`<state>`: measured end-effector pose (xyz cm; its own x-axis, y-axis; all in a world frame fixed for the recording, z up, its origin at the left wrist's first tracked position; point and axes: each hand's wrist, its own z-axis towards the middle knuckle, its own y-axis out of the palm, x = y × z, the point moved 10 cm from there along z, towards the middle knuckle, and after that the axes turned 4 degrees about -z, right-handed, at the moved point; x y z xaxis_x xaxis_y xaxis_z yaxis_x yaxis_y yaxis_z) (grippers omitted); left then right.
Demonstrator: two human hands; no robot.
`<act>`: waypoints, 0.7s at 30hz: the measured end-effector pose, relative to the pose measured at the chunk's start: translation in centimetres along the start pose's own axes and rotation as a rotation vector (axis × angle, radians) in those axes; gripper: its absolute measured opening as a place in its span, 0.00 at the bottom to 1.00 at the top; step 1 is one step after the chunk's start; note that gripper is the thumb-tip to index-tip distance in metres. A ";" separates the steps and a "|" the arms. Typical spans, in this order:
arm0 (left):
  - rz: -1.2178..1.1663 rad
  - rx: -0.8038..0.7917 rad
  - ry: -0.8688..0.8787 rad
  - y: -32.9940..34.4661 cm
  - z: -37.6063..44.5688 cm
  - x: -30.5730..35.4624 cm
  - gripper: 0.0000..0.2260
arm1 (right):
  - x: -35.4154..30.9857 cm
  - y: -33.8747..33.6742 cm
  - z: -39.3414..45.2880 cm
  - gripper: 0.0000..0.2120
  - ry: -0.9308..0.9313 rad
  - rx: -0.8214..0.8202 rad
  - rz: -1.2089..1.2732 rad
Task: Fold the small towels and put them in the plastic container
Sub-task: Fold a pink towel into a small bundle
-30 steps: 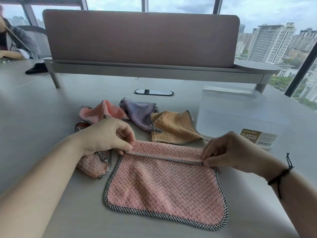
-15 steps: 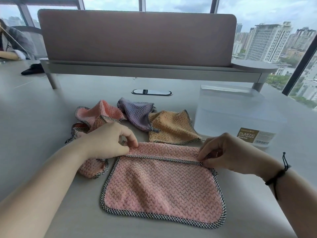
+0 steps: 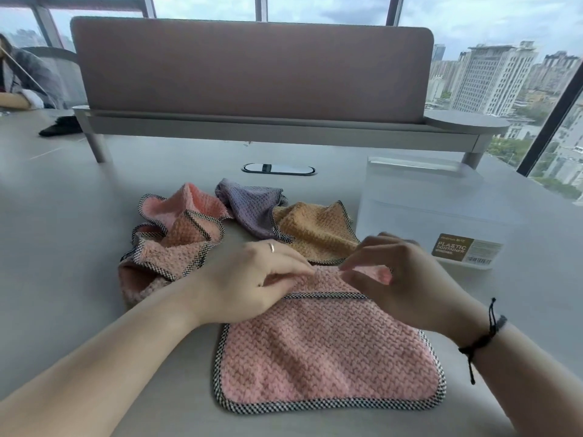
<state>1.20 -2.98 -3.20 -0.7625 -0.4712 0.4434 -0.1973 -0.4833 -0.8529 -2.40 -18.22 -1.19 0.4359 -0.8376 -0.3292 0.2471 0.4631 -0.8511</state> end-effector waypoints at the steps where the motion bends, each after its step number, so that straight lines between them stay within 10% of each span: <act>1: -0.022 -0.066 0.009 1.0 0.1 0.4 0.15 | -0.9 1.1 0.1 0.09 -0.039 -0.035 0.019; 6: -0.047 -0.344 -0.059 4.9 -0.1 -1.1 0.19 | -0.8 4.8 -0.2 0.17 -0.041 -0.266 0.077; 21: 0.288 -0.490 -0.078 5.5 -1.7 -2.1 0.31 | 0.2 7.1 -2.6 0.35 -0.060 -0.538 -0.189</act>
<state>0.70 -3.43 -9.25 -0.7838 -0.5951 0.1777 -0.2654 0.0623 -0.9621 -2.79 -15.88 -8.32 0.4792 -0.8663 -0.1407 -0.1431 0.0810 -0.9864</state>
